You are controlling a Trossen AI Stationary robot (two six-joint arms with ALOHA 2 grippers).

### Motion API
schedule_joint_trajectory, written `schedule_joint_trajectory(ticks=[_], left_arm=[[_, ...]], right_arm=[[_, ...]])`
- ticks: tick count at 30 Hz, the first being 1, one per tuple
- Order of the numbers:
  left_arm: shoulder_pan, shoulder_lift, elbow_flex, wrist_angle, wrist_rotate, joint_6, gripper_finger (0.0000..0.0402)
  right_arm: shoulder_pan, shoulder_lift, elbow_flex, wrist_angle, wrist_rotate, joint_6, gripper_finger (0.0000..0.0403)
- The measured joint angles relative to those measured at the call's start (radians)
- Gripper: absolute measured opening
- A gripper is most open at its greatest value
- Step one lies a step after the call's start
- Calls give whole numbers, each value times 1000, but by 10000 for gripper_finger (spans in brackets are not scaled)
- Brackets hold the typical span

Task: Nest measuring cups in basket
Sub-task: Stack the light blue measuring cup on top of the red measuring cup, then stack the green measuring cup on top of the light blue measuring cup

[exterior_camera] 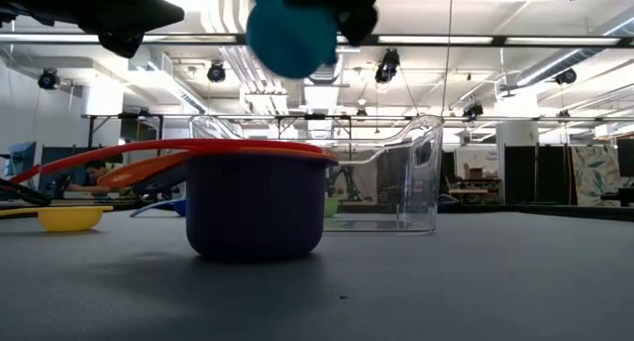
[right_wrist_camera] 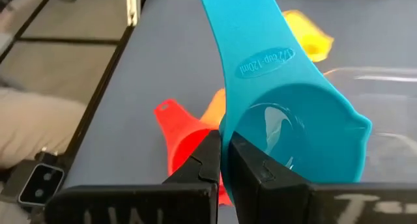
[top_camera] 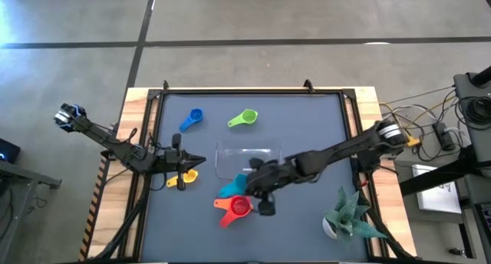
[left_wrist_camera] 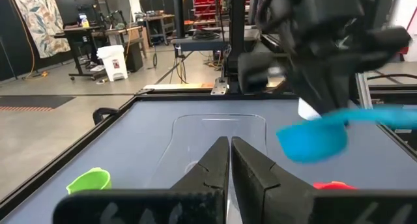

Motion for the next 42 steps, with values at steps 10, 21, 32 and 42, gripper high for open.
schedule_joint_trajectory(ticks=[10, 21, 32, 42], left_arm=[[0, -30, 0, -36, -1, 0, 0], [0, -31, 0, -37, -1, 0, 0], [0, -31, 0, -38, -1, 0, 0], [0, -31, 0, -37, -2, 22, 0]], right_arm=[[9, 132, 48, 1, -164, 8, 9], [17, 141, 40, 8, -215, -10, 22], [16, 141, 34, 8, -143, -19, 119], [-33, 63, 49, -11, -38, -122, 140]])
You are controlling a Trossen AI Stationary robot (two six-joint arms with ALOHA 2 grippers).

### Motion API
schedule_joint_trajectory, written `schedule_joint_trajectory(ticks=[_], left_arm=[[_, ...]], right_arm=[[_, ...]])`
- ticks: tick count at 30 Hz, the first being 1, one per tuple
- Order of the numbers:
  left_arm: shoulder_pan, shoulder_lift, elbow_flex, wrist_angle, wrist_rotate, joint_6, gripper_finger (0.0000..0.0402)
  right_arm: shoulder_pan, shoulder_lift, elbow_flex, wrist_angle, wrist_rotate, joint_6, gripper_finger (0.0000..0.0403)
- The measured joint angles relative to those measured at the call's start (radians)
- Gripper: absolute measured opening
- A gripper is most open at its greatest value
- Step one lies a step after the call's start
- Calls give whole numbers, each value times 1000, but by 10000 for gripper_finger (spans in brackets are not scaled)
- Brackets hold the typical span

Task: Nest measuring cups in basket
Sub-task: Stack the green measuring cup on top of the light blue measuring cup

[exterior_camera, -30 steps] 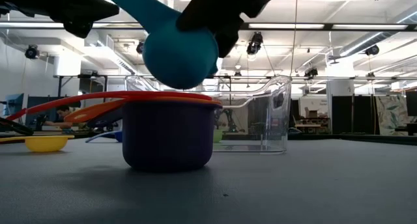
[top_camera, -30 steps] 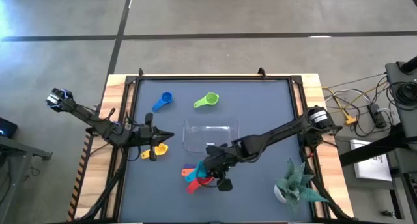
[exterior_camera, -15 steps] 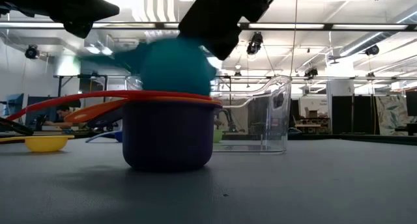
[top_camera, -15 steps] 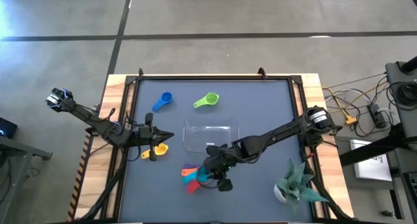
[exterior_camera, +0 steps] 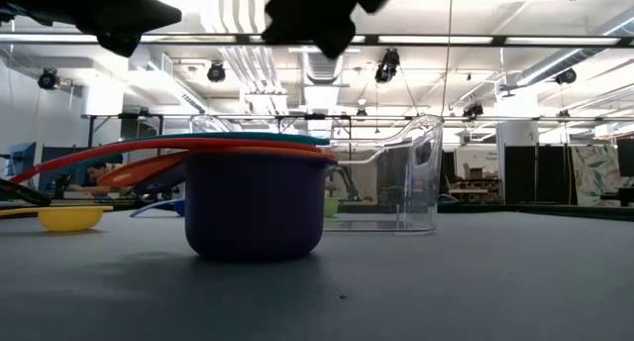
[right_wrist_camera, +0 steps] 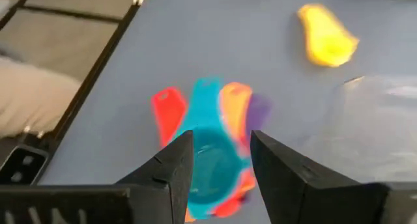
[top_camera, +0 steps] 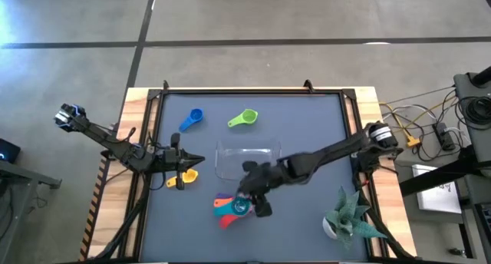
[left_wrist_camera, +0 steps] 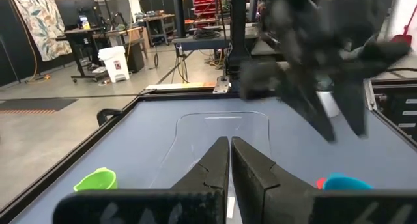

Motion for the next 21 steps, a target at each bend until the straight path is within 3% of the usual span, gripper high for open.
schedule_joint_trajectory(ticks=[8, 14, 18, 21], left_arm=[[0, 0, 0, -2, -7, -4, 0], [1, 0, 0, -4, -89, -6, 0], [34, -5, 3, -7, -94, 10, 0], [90, -11, 53, -101, -94, 28, 0]], right_arm=[[-196, -125, -71, -33, -10, -24, 119], [-319, -202, -153, -28, -12, -57, 103], [-360, -264, -226, -13, -54, 9, 91], [-347, -338, -325, 91, -72, 29, 81]])
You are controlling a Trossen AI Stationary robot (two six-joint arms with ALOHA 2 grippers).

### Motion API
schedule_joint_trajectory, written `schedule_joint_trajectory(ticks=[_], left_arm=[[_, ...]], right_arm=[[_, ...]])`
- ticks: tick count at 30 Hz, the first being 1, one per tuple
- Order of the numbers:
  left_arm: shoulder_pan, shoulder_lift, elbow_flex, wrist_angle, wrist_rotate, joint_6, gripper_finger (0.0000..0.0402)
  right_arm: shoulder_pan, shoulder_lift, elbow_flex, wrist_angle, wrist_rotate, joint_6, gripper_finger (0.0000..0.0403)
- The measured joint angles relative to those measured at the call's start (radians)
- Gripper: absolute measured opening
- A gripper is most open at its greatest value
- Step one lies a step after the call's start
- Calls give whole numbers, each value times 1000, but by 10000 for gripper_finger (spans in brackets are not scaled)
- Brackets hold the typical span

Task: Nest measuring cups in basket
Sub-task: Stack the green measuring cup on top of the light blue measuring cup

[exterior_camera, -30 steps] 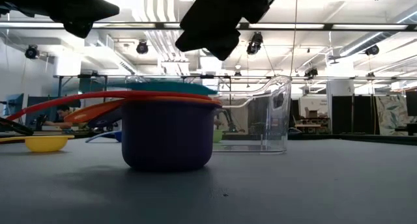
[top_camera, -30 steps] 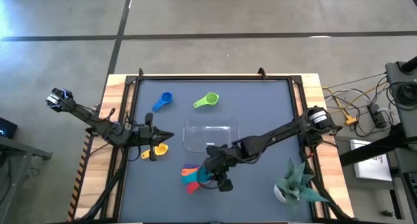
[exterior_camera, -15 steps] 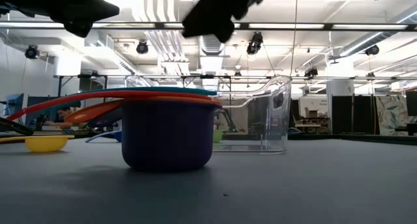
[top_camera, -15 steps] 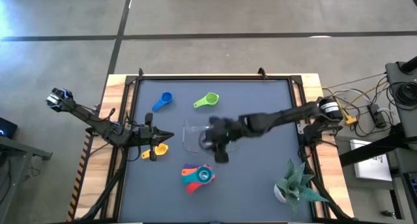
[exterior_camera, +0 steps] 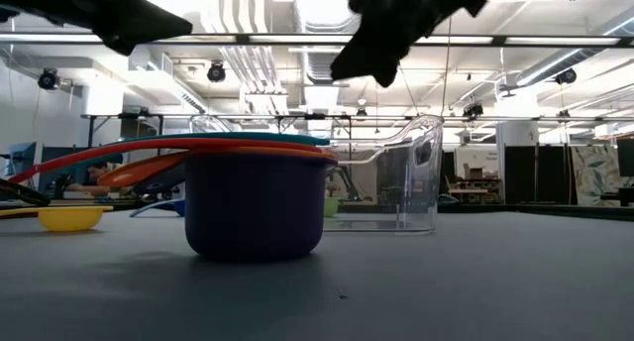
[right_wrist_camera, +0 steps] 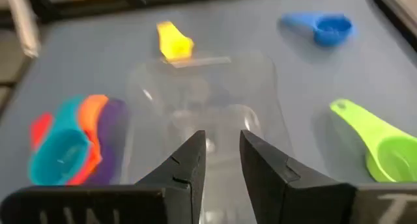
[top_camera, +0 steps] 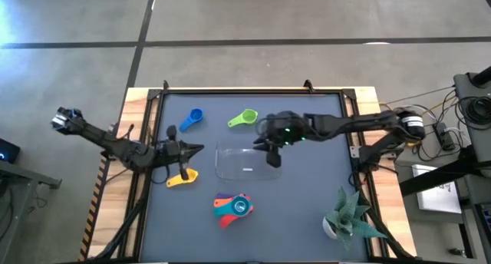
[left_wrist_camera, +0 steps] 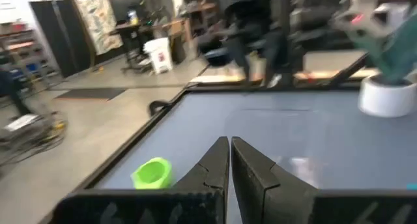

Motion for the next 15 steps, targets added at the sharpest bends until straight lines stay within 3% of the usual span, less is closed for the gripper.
schedule_joint_trajectory(ticks=[5, 11, 15], left_arm=[[165, 15, 160, -254, 157, 2, 10], [419, 98, 312, -381, 432, 45, 28], [600, 202, 380, -393, 743, 57, 47]], right_arm=[[12, -141, -195, 242, 0, 45, 66], [13, -249, -380, 431, 8, 95, 62], [14, -277, -474, 520, 8, 108, 63]])
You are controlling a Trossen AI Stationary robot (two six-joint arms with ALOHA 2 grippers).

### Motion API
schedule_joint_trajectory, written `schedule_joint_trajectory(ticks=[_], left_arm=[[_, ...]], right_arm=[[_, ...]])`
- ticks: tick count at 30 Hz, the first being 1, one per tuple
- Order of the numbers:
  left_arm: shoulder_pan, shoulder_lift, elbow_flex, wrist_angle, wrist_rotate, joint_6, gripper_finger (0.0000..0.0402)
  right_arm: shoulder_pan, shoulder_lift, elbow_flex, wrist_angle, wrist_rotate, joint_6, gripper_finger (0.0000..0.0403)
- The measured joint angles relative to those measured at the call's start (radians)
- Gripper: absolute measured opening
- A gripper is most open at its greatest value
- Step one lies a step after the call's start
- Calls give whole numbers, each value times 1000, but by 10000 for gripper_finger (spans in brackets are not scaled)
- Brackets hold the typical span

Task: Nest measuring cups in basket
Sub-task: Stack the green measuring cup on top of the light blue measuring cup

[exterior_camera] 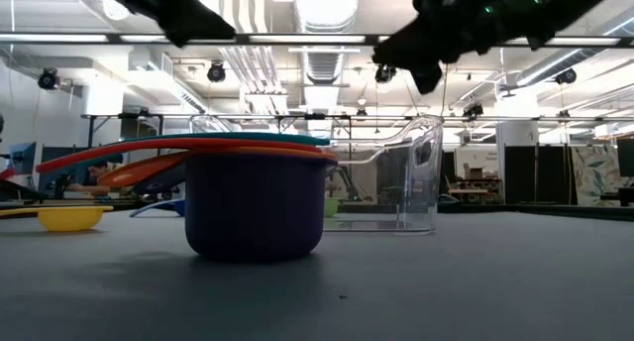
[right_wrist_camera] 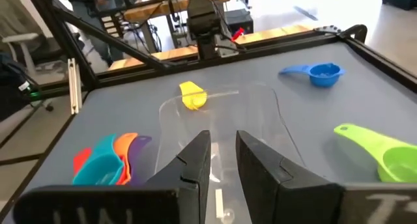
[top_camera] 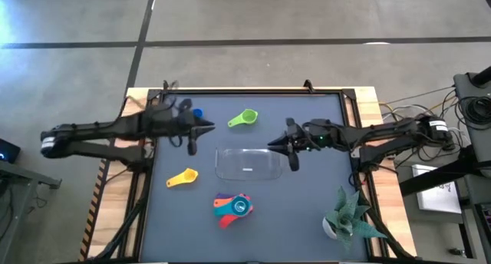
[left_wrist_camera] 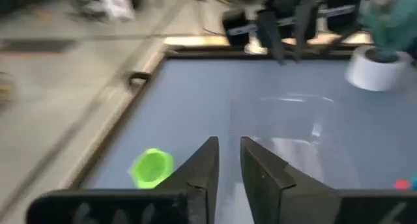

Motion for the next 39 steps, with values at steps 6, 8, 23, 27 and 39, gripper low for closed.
schedule_joint_trajectory(ticks=[6, 8, 23, 27, 39], left_arm=[[176, 215, 114, -3, 128, 41, 99], [215, 299, 157, -5, 166, 58, 116], [353, 973, 635, -281, 329, 138, 190], [392, 1102, 773, -399, 328, 147, 192], [443, 1263, 890, -518, 302, 45, 186]], right_arm=[[21, -3, -80, 107, 3, 2, 64], [33, 11, -100, 142, 35, -5, 63], [74, 16, -118, 170, 71, -67, 64], [82, 2, -118, 162, 71, -67, 64], [138, 1, -118, 164, 76, -58, 61]])
